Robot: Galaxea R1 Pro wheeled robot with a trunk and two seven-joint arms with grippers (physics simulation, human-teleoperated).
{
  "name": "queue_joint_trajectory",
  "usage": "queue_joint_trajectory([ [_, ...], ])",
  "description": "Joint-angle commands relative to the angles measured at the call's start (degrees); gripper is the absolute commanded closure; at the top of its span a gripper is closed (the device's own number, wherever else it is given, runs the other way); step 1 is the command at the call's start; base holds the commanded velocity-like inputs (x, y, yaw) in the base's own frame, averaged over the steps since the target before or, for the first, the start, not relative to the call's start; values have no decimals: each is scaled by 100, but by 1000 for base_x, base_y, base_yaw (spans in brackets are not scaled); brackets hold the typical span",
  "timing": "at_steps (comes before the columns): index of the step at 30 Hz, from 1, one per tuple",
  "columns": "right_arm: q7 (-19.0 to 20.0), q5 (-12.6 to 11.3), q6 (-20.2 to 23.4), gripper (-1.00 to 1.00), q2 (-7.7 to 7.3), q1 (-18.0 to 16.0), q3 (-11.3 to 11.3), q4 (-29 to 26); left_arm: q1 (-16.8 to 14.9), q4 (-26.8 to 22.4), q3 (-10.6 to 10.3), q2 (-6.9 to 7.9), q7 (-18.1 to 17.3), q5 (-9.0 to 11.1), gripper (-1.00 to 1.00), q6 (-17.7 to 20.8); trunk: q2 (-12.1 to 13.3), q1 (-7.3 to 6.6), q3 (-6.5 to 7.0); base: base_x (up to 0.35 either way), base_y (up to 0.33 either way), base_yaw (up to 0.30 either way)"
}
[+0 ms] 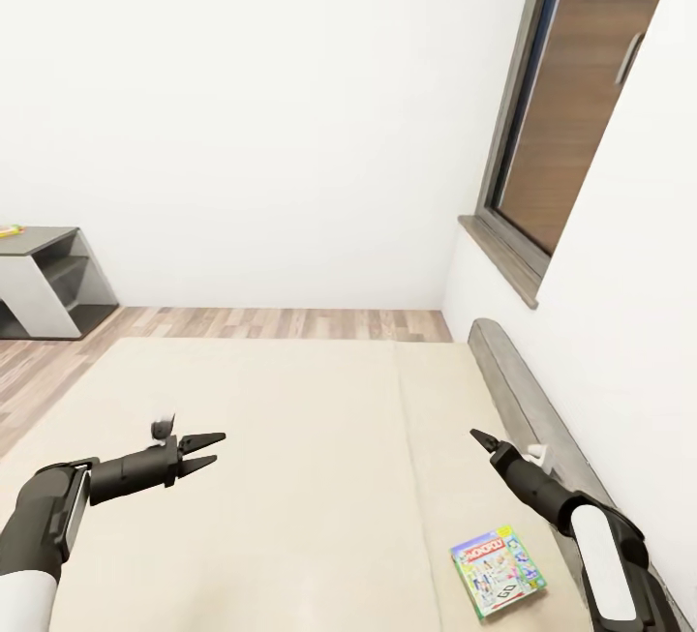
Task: Put all the toys in the child's room - the three board games (two on the bed and one on the table), the two jigsaw puzzles on the table, and the tennis ball on the table - inside the toy box on the table in the child's room.
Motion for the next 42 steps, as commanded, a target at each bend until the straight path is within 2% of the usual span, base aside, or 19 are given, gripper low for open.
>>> queue_joint_trajectory([
  [1, 36, 21, 37, -100, 7, -7, -20, -1, -7, -6, 14, -3, -53, -60, -100, 60, -13, 4, -12, 0, -244, 0],
  [24, 34, 21, 38, -100, 7, -7, -20, -1, -7, -6, 14, -3, -48, -60, -100, 60, -13, 4, -12, 0, -236, 0],
  [42, -19, 23, 33, -100, 18, -7, -27, -9, -7, -6, 14, -2, -55, -60, -100, 59, -13, 4, -12, 0, -26, 0],
])
